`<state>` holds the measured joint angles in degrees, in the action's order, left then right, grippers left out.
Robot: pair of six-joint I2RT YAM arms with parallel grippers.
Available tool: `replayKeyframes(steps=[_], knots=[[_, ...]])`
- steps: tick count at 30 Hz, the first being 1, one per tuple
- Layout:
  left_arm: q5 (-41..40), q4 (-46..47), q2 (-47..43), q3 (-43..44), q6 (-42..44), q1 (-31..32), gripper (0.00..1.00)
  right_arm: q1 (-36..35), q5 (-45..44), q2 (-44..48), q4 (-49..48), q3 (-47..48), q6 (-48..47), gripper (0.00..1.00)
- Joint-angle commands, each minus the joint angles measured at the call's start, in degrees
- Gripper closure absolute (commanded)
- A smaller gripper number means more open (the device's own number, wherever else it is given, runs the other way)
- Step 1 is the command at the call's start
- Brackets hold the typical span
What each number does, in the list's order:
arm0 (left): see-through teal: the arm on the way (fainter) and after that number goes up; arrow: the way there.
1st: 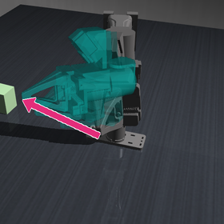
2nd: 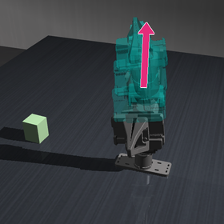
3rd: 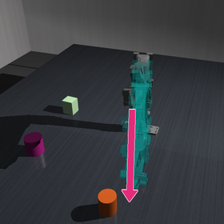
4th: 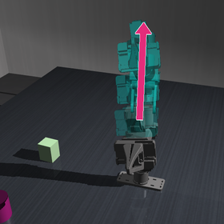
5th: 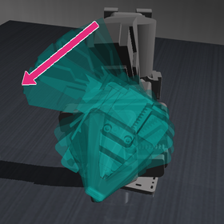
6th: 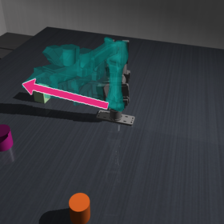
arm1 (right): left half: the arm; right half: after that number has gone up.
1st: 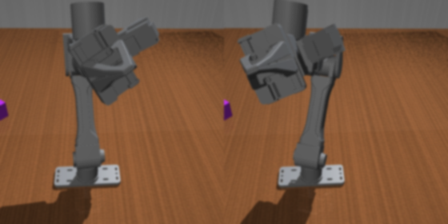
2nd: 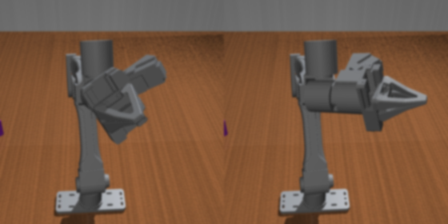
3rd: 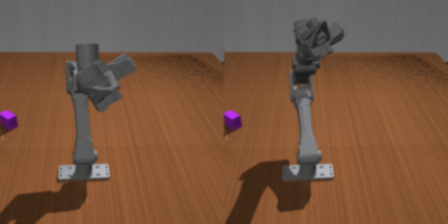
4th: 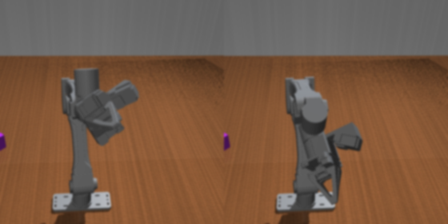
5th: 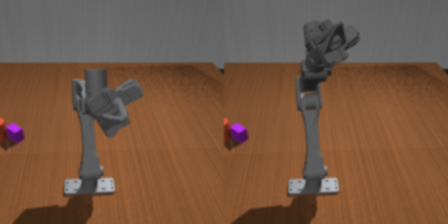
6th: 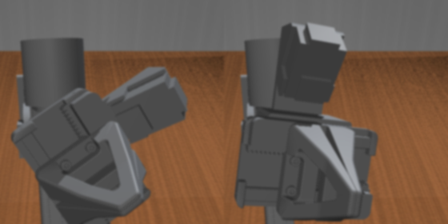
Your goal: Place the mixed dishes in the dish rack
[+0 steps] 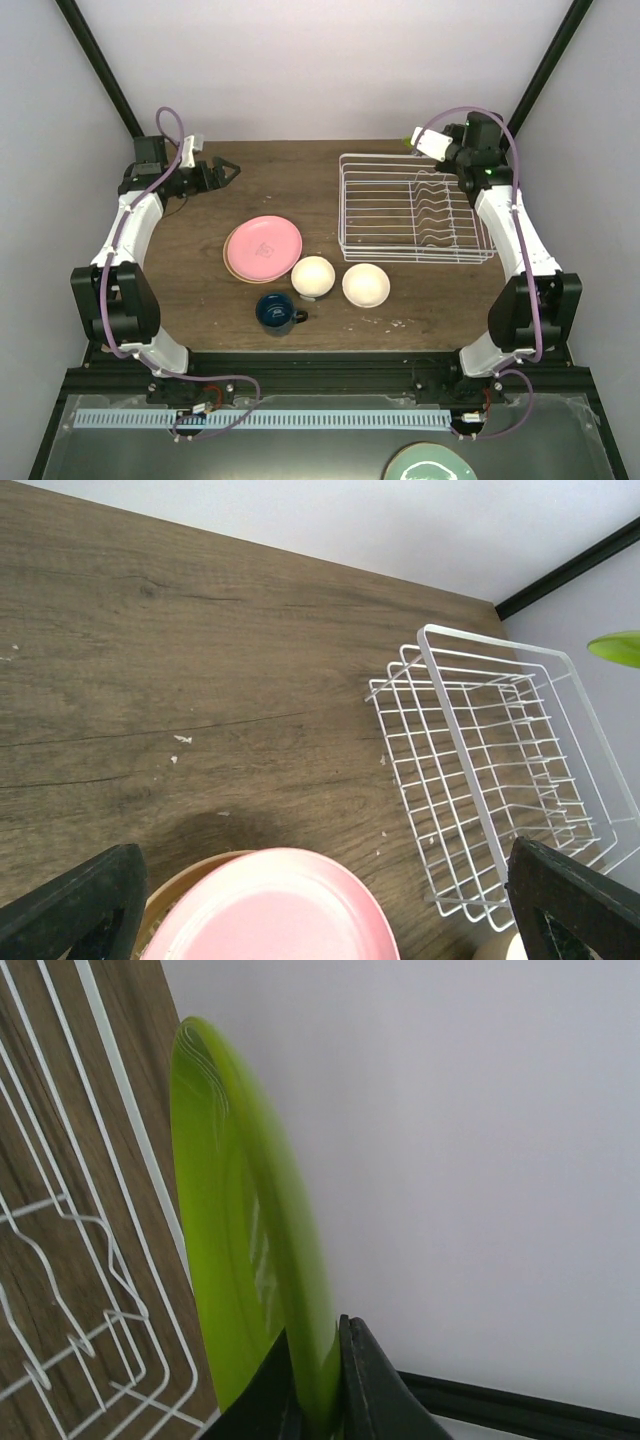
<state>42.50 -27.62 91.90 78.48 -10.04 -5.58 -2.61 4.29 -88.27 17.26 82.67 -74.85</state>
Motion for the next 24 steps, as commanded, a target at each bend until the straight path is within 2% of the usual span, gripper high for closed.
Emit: replayKeyframes(steps=[1, 7, 24], knots=[[-0.6, 0.1, 0.6, -0.2, 1.1, -0.1, 0.0, 0.8, -2.9, -1.4, -2.7, 0.7, -7.2, 0.99], [-1.0, 0.0, 1.0, -0.2, 1.1, 0.0, 0.0, 1.4, -4.3, -3.8, -2.0, 0.6, -10.0, 0.99], [-1.5, 0.9, 2.4, -0.1, -0.1, 0.0, 0.0, 2.1, -4.2, -7.5, -4.0, -3.6, -9.9, 0.99]])
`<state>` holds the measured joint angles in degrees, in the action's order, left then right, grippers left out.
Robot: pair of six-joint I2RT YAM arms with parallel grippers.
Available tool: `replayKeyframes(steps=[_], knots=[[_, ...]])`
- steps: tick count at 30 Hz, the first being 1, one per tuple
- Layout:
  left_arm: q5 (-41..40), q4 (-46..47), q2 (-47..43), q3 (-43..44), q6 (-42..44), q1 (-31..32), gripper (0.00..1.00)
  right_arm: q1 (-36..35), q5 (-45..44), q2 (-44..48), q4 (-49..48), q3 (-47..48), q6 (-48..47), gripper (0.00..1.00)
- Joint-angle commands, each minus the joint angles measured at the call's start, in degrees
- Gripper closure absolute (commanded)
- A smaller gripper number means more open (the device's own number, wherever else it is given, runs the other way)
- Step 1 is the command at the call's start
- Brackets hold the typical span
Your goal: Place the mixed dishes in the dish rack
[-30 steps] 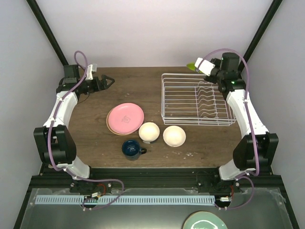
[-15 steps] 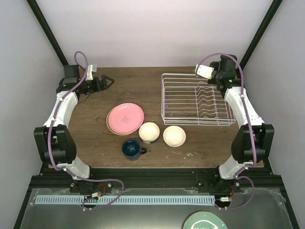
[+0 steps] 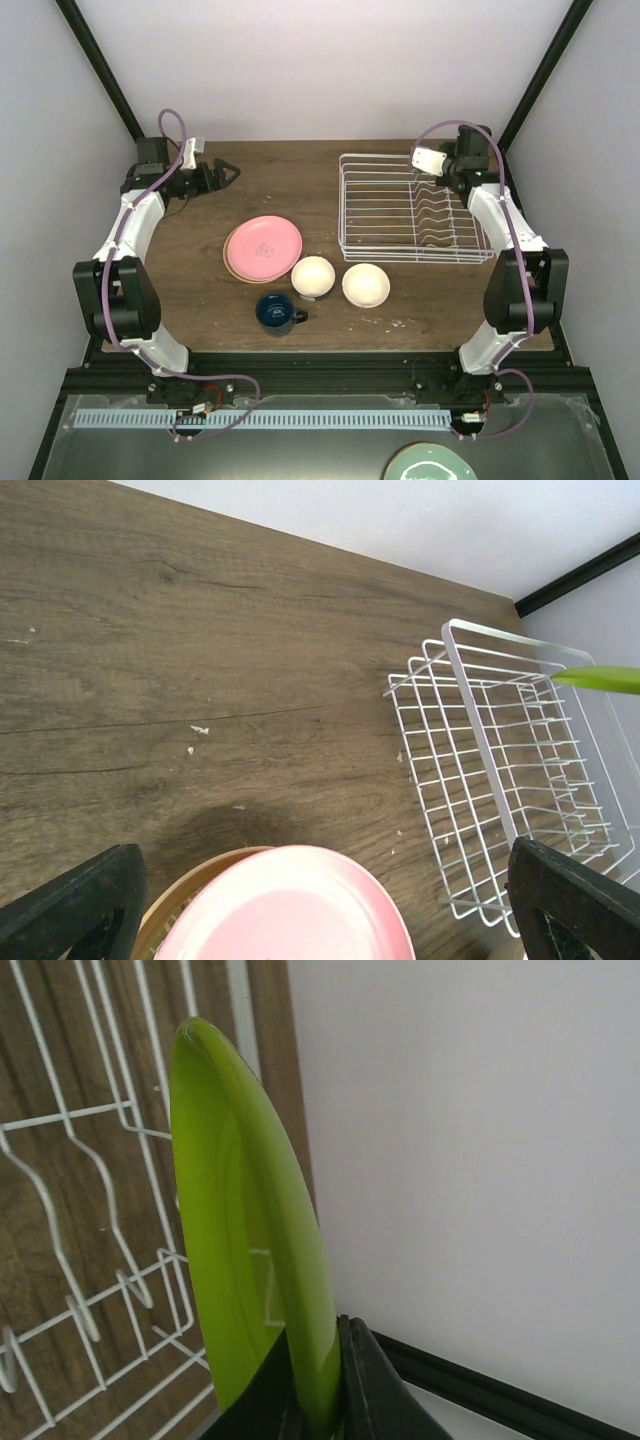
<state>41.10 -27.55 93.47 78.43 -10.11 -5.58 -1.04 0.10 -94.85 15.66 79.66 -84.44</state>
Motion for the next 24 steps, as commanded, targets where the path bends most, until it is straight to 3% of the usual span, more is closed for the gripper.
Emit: replayKeyframes(steps=[1, 20, 24], knots=[[-0.2, 0.9, 0.9, -0.1, -0.1, 0.0, 0.0, 0.6, 0.0, -1.1, -2.6, -0.8, -0.2, 0.99], [-1.8, 0.4, 2.2, 1.0, -1.0, 0.0, 0.0, 1.8, -0.2, -8.3, -10.9, -4.6, -2.0, 0.98], [-2.1, 0.3, 2.6, 1.1, -1.1, -0.1, 0.0, 1.8, -1.4, -8.2, -13.3, -6.0, -3.0, 0.72]])
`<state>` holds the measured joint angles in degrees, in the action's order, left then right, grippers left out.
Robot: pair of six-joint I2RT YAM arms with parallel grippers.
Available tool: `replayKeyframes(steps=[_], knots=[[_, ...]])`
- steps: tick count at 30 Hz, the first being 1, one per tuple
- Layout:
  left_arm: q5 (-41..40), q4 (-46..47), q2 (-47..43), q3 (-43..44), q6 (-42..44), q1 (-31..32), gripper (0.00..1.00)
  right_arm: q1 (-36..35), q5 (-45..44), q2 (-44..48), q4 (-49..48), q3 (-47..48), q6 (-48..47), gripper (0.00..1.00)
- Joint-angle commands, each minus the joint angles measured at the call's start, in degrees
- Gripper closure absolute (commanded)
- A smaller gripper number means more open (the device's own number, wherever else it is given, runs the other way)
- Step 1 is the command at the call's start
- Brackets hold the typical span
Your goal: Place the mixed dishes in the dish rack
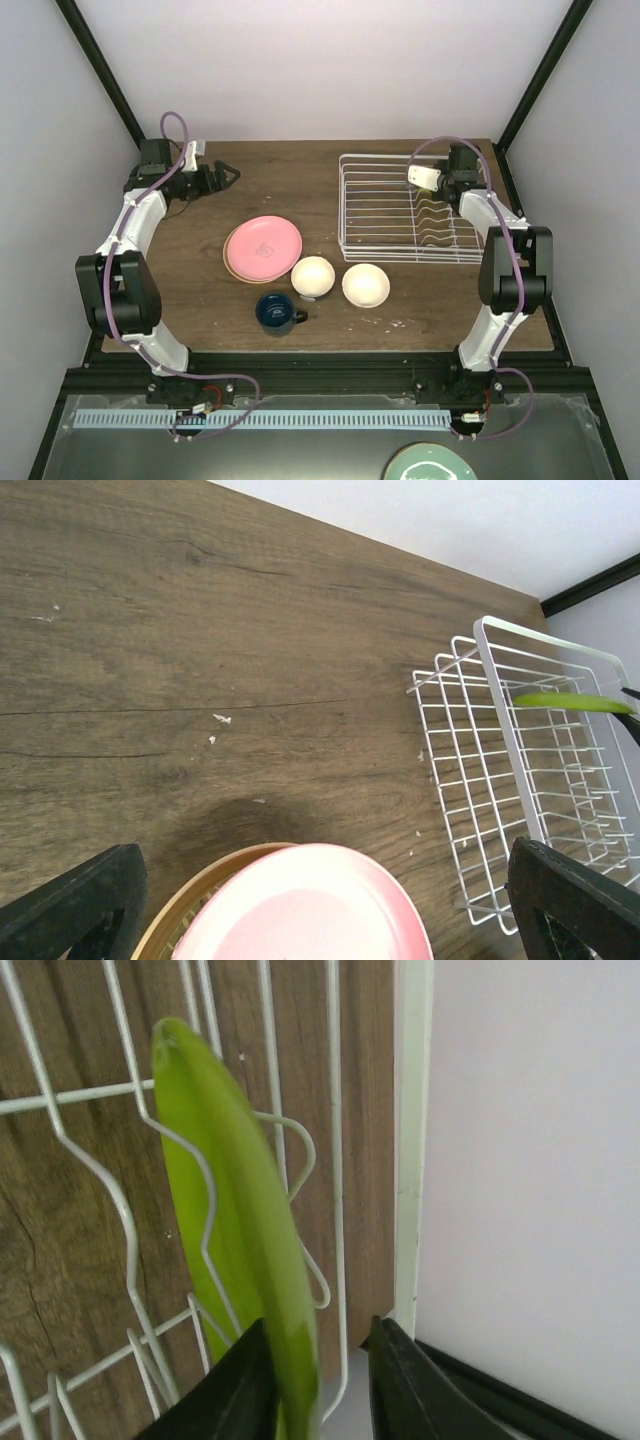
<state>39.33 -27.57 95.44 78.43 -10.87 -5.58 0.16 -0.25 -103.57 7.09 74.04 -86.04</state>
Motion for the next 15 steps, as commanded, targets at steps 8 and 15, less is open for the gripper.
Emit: replayKeyframes(steps=[8, 15], knots=[[0.1, 0.6, 2.1, 1.6, -0.2, 0.0, 0.0, 0.4, -1.7, 4.7, -2.3, -3.0, 0.0, 0.33], [-0.2, -0.5, 3.0, 1.8, 0.8, 0.2, 0.0, -3.6, -4.8, 13.0, 5.9, -9.2, 5.5, 0.12]])
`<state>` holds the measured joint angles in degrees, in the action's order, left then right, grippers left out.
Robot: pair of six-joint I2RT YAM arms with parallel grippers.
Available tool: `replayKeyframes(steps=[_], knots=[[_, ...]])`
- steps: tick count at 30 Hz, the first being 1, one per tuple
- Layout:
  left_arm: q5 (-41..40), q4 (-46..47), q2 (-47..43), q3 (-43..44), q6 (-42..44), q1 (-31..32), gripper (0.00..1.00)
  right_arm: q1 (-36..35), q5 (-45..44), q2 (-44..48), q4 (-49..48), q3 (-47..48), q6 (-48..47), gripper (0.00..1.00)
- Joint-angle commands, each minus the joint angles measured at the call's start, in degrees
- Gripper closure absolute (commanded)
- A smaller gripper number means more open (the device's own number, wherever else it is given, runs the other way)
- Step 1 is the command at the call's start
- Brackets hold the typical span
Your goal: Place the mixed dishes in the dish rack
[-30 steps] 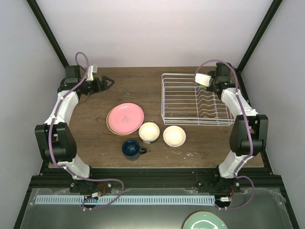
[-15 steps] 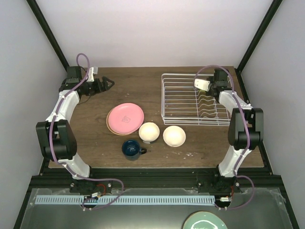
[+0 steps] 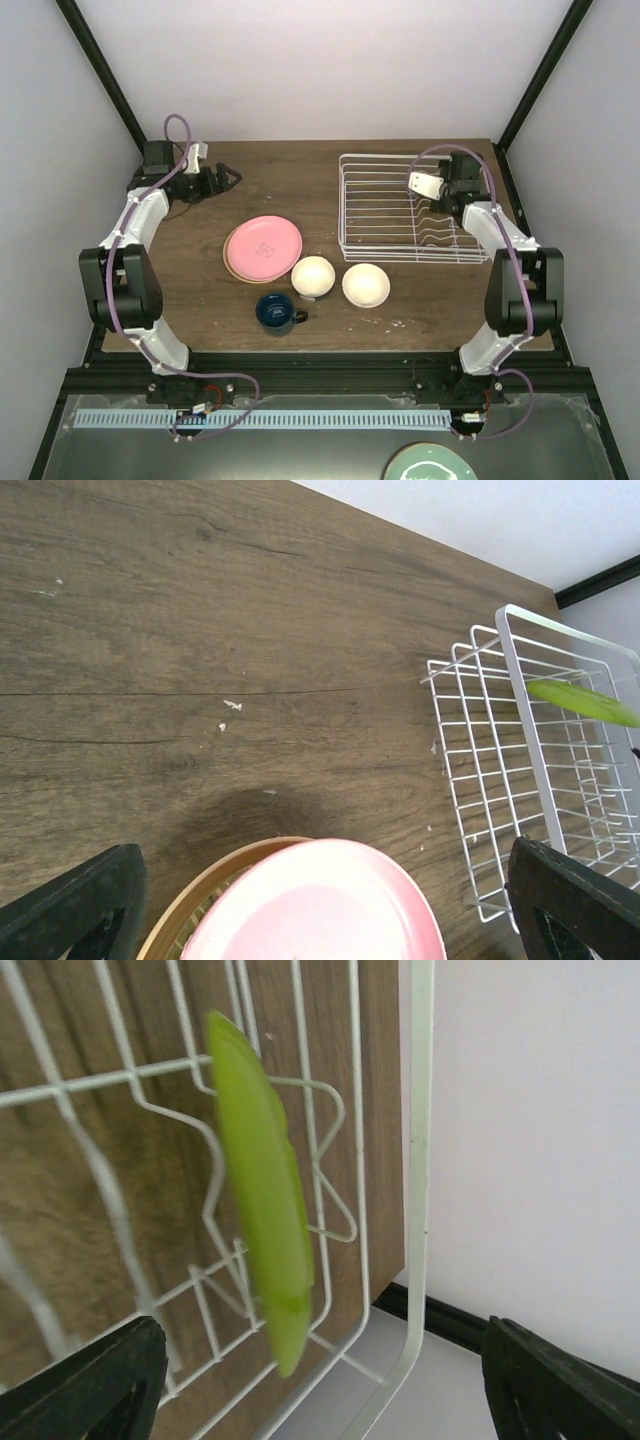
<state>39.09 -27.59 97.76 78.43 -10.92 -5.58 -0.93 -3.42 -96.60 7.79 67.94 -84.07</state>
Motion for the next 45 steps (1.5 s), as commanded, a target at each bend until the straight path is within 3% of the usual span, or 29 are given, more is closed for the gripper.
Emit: replayKeyframes(steps=[1, 3, 12, 17, 22, 25, 30, 35, 45], knots=[[-0.5, -1.2, 0.6, 1.9, 1.5, 0.6, 0.0, -3.4, -1.5, 7.6, 6.0, -4.4, 4.3, 0.1], [-2.2, -3.3, 0.3, 2.4, 3.1, 1.5, 0.0, -5.1, -1.4, 10.4, 8.3, -6.3, 6.7, 0.05], [-7.5, -13.7, -2.2, 2.7, 9.0, 11.0, 0.0, -11.0, 3.2, 18.9, 18.5, -4.1, 18.5, 0.01], [-9.6, -18.2, -4.0, 1.5, 11.2, 15.7, 0.0, -11.2, 10.5, 16.7, 12.4, 2.6, 41.0, 0.0], [-11.7, -19.9, -4.1, 0.7, 14.2, 21.6, 0.0, -11.1, 15.4, 7.5, 14.7, 17.5, 65.1, 0.03], [-16.9, -20.2, -4.7, 0.2, 20.7, 27.2, 0.0, -11.1, 17.7, 2.8, 16.9, 23.3, 71.4, 0.06], [-22.9, -16.6, -6.3, -3.5, 27.8, 34.0, 0.0, -11.2, 18.5, 0.5, 17.3, 26.0, 72.4, 0.07], [-25.0, -15.5, -6.8, -4.7, 32.2, 36.3, 0.01, -11.2, 17.7, 2.6, 16.1, 23.2, 71.1, 0.06], [-25.4, -17.1, -5.6, -6.4, 32.3, 42.3, 0.07, -11.2, 16.9, 7.3, 16.2, 16.4, 71.4, 0.05]])
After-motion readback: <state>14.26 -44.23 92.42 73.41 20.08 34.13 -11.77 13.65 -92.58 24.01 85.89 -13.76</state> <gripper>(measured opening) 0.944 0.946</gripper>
